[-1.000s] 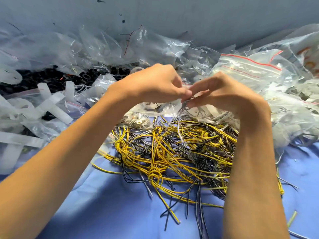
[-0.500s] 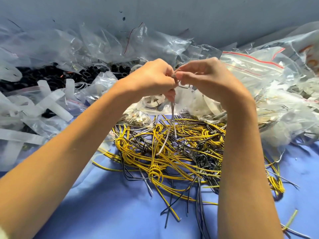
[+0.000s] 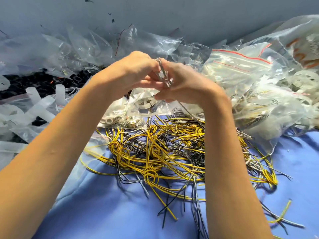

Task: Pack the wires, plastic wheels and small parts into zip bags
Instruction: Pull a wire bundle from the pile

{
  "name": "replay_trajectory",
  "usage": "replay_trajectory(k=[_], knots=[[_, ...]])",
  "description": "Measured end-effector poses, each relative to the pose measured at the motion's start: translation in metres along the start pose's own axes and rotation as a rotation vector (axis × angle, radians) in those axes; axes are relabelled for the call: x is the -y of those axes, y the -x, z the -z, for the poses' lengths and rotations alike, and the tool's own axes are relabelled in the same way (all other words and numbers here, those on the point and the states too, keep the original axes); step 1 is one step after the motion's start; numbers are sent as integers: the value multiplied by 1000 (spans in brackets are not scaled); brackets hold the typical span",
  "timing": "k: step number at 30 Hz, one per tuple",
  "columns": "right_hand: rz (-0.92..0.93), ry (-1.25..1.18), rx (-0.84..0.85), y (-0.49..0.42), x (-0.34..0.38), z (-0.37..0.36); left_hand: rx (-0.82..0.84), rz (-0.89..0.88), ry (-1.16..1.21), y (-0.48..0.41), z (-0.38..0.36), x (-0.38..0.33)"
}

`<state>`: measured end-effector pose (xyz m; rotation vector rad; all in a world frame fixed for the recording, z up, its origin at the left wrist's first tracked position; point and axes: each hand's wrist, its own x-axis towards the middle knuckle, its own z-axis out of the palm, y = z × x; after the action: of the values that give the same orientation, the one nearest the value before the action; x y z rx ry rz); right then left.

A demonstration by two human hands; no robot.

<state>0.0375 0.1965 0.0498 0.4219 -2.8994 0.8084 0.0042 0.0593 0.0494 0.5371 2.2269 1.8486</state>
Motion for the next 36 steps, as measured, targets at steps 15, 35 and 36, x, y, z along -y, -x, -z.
replay_trajectory(k=[15,35,36], knots=[[-178,31,126,13,-20,13,45,-159,-946,-12,15,13],[-338,-28,-195,-16,-15,-14,-5,-449,-837,6,-1,-3],[-285,-76,-99,-13,-14,-13,-4,-437,-834,6,-1,-3]])
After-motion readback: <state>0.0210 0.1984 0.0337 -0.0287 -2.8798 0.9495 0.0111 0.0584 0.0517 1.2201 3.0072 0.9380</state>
